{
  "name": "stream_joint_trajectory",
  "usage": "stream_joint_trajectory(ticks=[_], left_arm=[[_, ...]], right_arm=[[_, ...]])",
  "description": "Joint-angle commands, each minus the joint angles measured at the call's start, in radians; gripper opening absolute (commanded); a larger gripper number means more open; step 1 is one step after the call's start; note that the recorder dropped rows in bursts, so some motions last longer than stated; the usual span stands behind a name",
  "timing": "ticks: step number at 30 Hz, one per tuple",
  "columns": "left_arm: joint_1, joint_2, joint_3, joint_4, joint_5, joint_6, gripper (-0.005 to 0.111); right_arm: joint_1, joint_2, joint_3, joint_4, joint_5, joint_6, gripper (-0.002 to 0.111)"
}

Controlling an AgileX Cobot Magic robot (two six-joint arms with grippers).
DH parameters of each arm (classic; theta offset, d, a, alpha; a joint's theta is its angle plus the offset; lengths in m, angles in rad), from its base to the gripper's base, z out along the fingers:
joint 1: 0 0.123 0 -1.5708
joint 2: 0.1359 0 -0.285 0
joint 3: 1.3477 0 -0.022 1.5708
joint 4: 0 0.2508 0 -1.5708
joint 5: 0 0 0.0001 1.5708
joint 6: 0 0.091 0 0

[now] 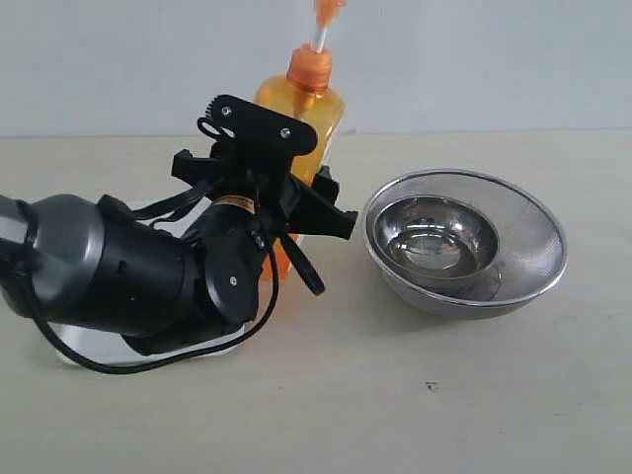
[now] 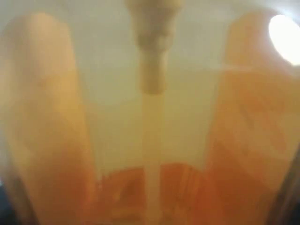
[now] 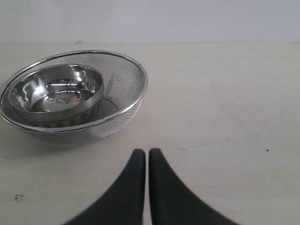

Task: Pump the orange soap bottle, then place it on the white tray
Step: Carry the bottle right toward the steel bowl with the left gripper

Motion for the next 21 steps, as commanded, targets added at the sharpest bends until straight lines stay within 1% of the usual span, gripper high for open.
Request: stream_joint_trajectory(ticks=[1, 3, 8, 12, 21], left_arm=[[-0.006, 0.018, -0.051, -0.004, -0.119, 0.027, 0.005], [-0.011, 0.032, -0.068, -0.004, -0.119, 0.029, 0.005], [-0.025, 0.069, -0.107, -0.002, -0.137, 0.095, 0.005], [-0.029, 0.095, -0.126, 0.0, -0.14, 0.107, 0.005], [-0.029, 0.119, -0.128, 0.01, -0.152, 0.104, 0.005]], right_arm=[[-0.002, -0.004, -0.001, -0.003, -0.011, -0.003, 0.0], [-0.002, -0.004, -0.001, -0.003, -0.011, -0.003, 0.0], [-0.002, -0.004, -0.001, -0.003, -0.011, -0.003, 0.0], [-0.002, -0.004, -0.001, -0.003, -0.011, -0.003, 0.0], [-0.002, -0.004, -0.001, -0.003, -0.011, -0.003, 0.0]])
